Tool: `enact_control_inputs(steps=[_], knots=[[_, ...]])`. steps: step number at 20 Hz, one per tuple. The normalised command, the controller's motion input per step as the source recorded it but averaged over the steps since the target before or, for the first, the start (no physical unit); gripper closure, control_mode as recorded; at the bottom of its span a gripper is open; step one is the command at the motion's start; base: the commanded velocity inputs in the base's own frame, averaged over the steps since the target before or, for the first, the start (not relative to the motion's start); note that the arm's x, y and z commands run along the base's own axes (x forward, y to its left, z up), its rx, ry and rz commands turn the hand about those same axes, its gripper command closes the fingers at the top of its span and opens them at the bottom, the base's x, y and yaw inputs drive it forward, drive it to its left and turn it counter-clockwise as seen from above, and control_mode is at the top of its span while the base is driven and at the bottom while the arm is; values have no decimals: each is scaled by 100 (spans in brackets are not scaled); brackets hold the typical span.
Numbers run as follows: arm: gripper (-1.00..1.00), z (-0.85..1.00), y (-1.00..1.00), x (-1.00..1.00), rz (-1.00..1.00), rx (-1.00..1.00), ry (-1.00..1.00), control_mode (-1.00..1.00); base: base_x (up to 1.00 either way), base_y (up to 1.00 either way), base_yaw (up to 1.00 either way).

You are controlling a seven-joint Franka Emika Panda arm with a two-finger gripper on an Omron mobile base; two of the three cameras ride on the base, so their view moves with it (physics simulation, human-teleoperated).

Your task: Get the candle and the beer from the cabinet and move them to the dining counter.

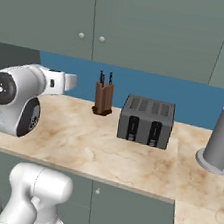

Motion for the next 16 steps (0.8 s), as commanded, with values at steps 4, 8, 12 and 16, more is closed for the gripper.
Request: enact_control_inputs(steps=[4,8,12,16], knots=[[-100,28,-2,-6,0,0,-4,-100,0,0,0],[-100,30,0,-14,0,3,-5,-100,0,0,0],[-100,33,0,-12,0,6,-5,-100,0,0,0],[-100,24,0,-13,0,8,-4,-100,0,0,0]])
